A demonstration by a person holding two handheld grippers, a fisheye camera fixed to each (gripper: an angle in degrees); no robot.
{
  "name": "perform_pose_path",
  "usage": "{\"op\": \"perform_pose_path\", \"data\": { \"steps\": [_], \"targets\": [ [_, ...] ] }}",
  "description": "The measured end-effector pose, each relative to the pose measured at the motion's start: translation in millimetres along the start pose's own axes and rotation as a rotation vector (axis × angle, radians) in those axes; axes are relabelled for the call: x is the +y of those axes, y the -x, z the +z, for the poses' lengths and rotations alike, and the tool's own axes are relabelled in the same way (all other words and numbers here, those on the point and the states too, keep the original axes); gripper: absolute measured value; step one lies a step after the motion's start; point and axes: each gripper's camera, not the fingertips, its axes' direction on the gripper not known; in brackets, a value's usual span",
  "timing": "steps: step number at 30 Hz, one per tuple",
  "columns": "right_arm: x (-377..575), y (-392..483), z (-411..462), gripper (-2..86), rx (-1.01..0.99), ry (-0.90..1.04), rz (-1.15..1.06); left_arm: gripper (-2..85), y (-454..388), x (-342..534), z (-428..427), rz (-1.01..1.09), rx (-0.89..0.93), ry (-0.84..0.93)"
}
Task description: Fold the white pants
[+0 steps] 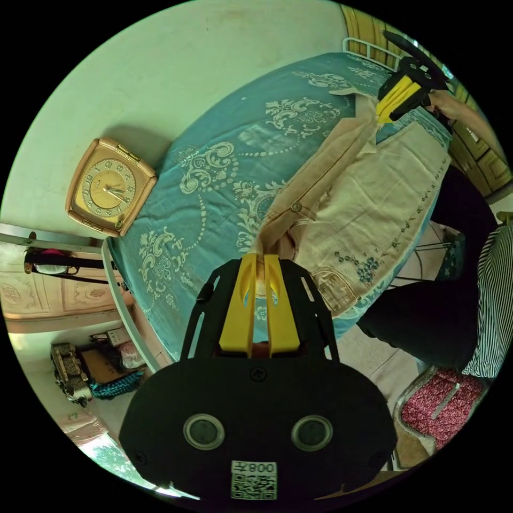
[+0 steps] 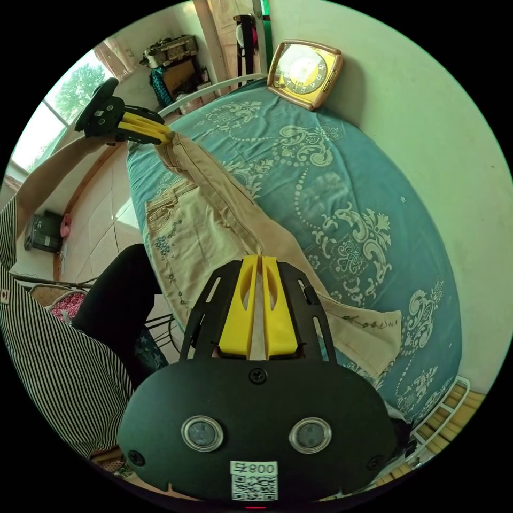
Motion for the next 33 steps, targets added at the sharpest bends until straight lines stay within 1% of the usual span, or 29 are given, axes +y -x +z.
{"op": "perform_pose_path", "data": {
  "steps": [8, 14, 33],
  "targets": [
    [59, 34, 57, 0.7, -0.041, 0.112, -0.008, 1.8, -62, 66, -1, 0.067, 0.064, 0.034],
    [87, 47, 99, 0.7, -0.061, 0.192, -0.035, 1.9, -81, 107, 1, 0.07, 0.116, 0.056],
    [149, 8, 170, 0.9, -0.193, 0.222, 0.065, 1.2, -57, 186, -18, 0.1, 0.169, 0.133]
  ]
}}
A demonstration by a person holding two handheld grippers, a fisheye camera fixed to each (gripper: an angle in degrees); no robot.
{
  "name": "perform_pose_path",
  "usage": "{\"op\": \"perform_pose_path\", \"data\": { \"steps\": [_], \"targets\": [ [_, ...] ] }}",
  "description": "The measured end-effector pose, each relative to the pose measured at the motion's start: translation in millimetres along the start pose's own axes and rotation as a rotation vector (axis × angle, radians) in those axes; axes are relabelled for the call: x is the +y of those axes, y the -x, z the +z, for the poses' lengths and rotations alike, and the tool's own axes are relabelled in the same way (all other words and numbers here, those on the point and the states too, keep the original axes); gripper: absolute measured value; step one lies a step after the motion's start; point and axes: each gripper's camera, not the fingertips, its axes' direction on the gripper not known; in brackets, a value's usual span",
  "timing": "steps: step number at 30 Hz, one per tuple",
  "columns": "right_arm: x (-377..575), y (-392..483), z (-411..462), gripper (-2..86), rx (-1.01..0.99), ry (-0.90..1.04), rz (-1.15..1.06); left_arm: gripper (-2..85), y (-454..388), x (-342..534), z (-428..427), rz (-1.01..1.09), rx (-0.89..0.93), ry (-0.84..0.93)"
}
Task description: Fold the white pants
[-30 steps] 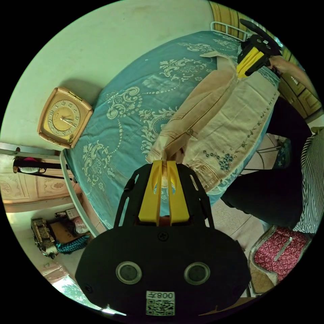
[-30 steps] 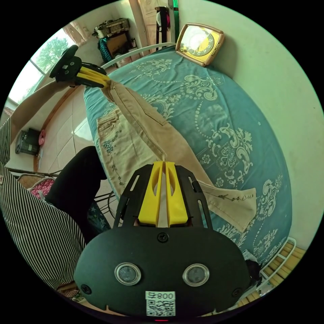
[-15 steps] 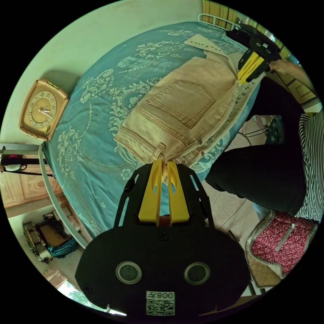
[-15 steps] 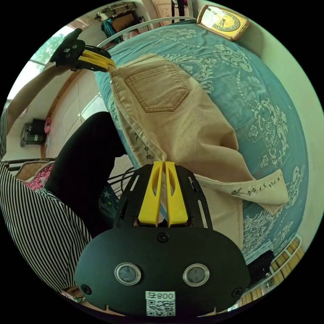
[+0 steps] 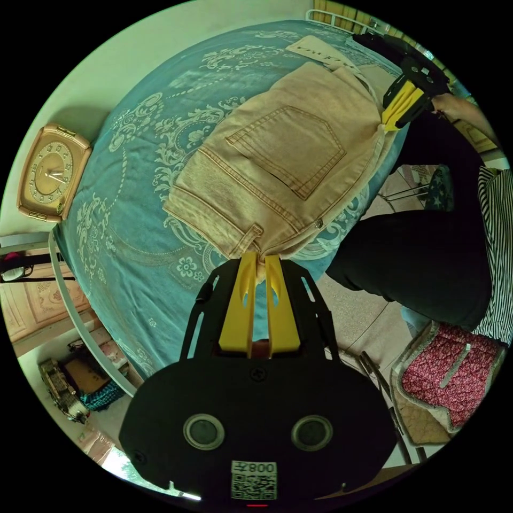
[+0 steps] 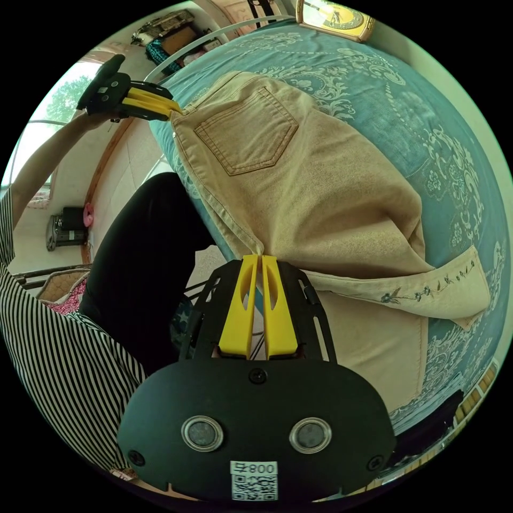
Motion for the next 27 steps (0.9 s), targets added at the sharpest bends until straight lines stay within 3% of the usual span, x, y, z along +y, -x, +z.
{"op": "perform_pose_path", "data": {
  "steps": [10, 15, 20, 27],
  "targets": [
    [22, -31, 15, 1.1, -0.022, -0.006, 0.012, 1.3, 38, 51, -8, -0.08, 0.047, -0.012],
    [36, -35, 16, 1.6, 0.005, -0.035, 0.008, 2.0, 79, 88, -16, -0.24, 0.195, -0.048],
    [52, -29, 14, 2.1, 0.086, -0.065, -0.023, 3.1, 128, 161, -36, -0.453, 0.421, -0.204],
    [67, -31, 5, 2.3, 0.1, -0.092, -0.007, 1.5, 124, 185, -49, -0.539, 0.442, -0.398]
  ]
}}
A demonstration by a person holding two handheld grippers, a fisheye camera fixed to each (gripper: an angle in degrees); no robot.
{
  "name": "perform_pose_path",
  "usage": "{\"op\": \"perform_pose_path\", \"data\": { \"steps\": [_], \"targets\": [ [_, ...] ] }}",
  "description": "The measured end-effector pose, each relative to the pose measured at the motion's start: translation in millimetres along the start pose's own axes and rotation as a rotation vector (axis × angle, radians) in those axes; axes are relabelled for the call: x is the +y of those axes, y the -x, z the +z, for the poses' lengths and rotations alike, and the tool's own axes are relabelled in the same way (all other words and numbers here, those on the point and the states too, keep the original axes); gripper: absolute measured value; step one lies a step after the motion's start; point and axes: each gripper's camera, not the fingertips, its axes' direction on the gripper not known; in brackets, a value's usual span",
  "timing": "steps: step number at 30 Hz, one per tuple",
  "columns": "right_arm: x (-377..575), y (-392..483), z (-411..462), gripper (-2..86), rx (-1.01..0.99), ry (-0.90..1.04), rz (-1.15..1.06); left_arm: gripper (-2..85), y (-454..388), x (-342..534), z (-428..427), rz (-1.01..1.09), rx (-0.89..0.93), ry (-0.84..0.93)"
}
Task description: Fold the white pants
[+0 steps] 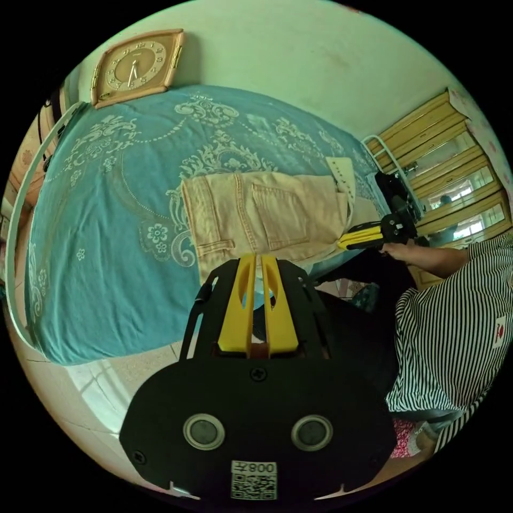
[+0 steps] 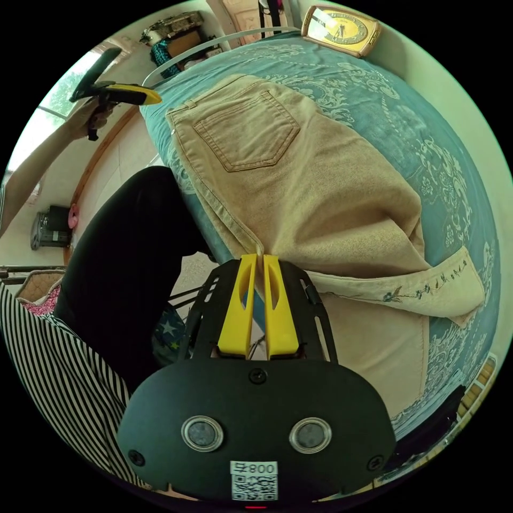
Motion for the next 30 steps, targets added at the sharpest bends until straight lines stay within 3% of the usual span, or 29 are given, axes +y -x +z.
{"op": "perform_pose_path", "data": {
  "steps": [5, 18, 23, 28, 30],
  "targets": [
    [9, -9, -14, 2.6, -0.055, -0.012, 0.075, 0.4, 11, 4, 63, -0.028, -0.181, 0.142],
    [53, -32, -81, 0.7, -0.309, -0.095, 0.268, 0.3, 76, 43, 71, -0.059, -0.212, 0.148],
    [62, -45, -126, 0.3, -0.287, -0.226, 0.349, 0.2, 67, 62, 69, -0.016, -0.102, -0.002],
    [48, -41, -109, 0.2, -0.217, -0.048, 0.371, 0.3, 33, 56, 129, 0.112, 0.045, 0.051],
    [53, -32, -111, 0.2, -0.199, -0.079, 0.378, 0.4, 26, 56, 157, 0.149, 0.075, 0.098]
  ]
}}
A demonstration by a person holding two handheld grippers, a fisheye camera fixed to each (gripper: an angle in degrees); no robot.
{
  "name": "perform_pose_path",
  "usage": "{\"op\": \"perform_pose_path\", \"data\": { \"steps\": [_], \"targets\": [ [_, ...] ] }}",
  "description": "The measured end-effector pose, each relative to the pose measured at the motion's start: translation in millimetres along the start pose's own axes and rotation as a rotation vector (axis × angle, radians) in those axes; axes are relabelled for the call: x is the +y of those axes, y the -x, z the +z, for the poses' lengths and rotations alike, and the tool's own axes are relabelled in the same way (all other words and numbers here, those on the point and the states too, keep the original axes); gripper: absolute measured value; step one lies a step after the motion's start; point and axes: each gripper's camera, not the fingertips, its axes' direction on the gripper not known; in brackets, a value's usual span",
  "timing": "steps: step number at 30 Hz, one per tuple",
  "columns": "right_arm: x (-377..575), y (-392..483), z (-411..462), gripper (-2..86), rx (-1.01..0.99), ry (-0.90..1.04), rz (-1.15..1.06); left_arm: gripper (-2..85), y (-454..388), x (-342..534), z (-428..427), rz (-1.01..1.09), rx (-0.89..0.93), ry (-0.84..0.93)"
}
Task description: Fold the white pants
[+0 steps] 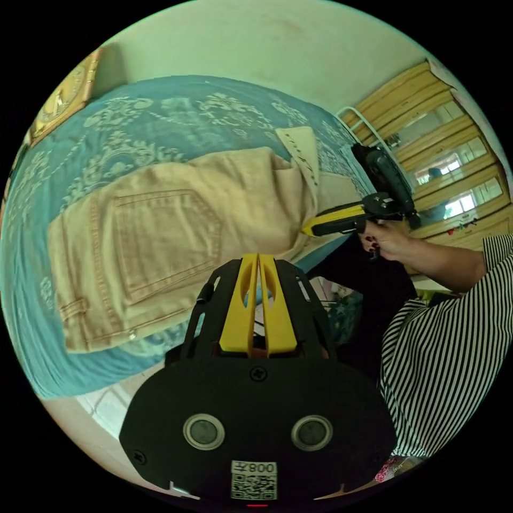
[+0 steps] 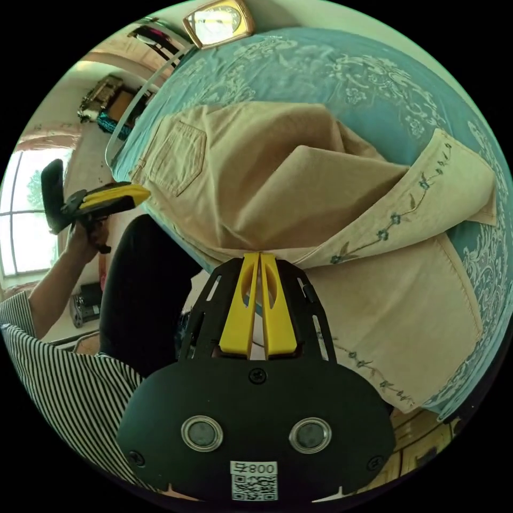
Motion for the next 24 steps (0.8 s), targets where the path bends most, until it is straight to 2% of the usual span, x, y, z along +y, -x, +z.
{"op": "perform_pose_path", "data": {
  "steps": [6, 10, 18, 24],
  "targets": [
    [9, 16, -34, 0.2, -0.074, -0.036, 0.023, 1.5, -5, -7, 62, 0.096, 0.117, 0.026],
    [17, 13, -89, 0.6, -0.067, -0.168, 0.077, 4.4, -1, -11, 99, 0.162, 0.137, 0.015],
    [-31, -22, -162, 4.9, 0.099, -0.237, 0.203, 7.3, 35, -19, 181, 0.13, 0.12, 0.038],
    [-90, -24, -186, 7.4, 0.231, -0.172, 0.228, 7.2, 80, -9, 255, 0.08, 0.14, 0.101]
  ]
}}
